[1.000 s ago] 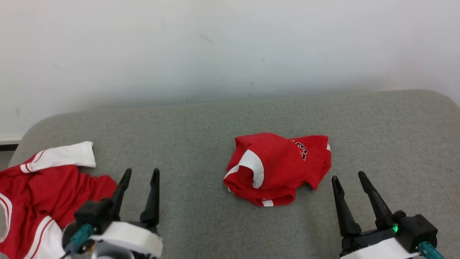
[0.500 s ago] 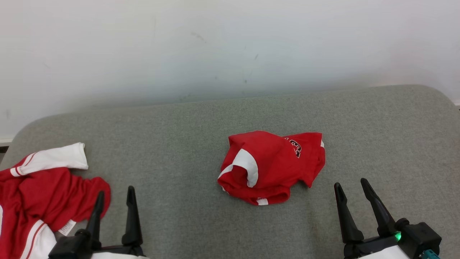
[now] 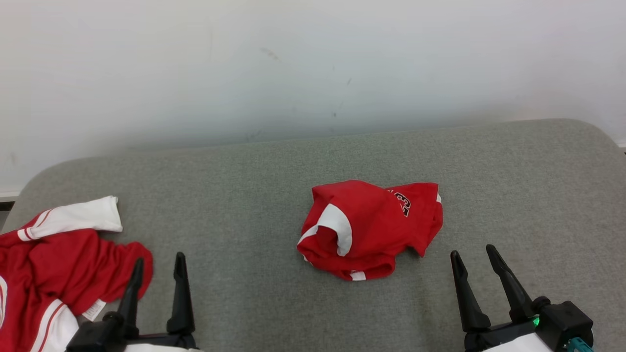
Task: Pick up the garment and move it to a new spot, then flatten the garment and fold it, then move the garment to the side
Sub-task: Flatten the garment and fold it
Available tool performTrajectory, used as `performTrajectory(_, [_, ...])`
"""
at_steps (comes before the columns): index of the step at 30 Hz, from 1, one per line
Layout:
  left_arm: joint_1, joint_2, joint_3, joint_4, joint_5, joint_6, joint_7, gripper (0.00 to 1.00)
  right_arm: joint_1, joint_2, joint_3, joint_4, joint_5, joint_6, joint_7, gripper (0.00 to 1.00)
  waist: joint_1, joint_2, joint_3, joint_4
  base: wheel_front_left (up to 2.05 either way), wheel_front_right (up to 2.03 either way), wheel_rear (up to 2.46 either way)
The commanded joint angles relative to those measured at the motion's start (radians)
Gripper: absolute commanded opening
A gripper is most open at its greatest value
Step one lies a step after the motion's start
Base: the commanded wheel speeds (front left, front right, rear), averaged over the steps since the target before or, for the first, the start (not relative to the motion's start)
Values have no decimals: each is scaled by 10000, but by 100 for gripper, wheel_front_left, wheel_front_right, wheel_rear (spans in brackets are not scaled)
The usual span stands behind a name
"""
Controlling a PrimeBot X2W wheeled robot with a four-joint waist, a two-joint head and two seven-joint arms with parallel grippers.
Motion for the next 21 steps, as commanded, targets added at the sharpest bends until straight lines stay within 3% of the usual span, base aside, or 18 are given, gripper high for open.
performTrajectory(1, [-72, 12, 26, 41, 97, -51, -8, 100, -110, -36, 16, 65, 96, -18, 10, 100, 0, -1, 6, 31, 0, 0, 0])
performTrajectory(7, [-152, -15, -34, 175, 92, -170, -7, 100, -429, -45, 157, 480, 108, -18, 10, 100, 0, -1, 124, 250, 0, 0, 0])
performTrajectory(12, [-324, -15, -212, 314, -173, -113, -7, 100, -1163, -146, 544, 1616, 520, -18, 217, 100, 0, -1, 313, 594, 0, 0, 0])
performTrajectory(21, [-641, -16, -332, 517, -307, -182, -7, 100, -3053, -664, 640, 3533, 1572, -18, 2490, 100, 0, -1, 720, 1358, 0, 0, 0])
